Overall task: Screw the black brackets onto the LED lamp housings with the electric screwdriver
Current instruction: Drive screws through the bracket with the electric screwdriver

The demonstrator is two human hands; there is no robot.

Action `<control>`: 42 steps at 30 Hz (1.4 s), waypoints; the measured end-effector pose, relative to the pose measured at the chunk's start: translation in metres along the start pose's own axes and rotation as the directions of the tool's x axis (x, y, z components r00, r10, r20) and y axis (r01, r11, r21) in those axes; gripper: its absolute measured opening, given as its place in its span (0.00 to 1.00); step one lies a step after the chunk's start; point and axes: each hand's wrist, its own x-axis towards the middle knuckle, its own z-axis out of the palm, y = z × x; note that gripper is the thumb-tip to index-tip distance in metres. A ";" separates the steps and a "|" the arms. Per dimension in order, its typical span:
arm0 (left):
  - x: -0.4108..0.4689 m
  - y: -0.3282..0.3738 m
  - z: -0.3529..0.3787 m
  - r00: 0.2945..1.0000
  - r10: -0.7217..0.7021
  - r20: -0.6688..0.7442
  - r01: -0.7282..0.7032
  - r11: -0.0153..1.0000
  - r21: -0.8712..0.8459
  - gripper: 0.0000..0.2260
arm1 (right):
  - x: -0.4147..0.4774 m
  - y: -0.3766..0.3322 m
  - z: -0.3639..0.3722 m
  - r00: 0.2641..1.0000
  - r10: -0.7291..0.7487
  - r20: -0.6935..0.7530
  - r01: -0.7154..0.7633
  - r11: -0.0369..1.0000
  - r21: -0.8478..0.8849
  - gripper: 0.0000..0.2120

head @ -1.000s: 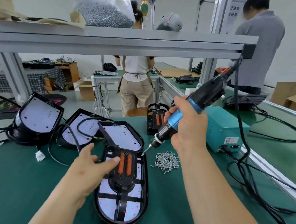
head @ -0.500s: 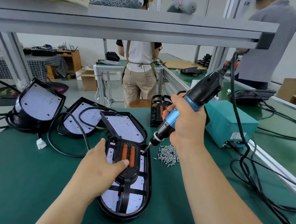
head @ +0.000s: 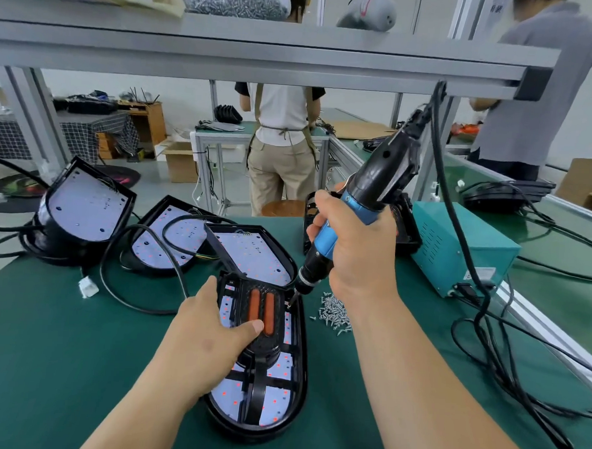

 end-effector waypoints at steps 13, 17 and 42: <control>0.000 -0.002 0.004 1.000 -0.007 -0.018 0.006 1.000 -0.018 0.18 | -0.010 -0.001 0.001 0.999 -0.047 -0.016 0.047 0.998 -0.038 0.09; 0.002 -0.003 0.004 1.000 -0.018 -0.010 0.018 1.000 -0.017 0.25 | -0.012 -0.001 0.002 0.998 -0.064 0.003 0.065 0.997 -0.043 0.09; 0.003 -0.002 0.005 0.999 -0.025 -0.026 0.025 1.000 -0.002 0.21 | -0.010 0.001 -0.001 0.998 -0.060 0.030 0.062 0.997 -0.054 0.13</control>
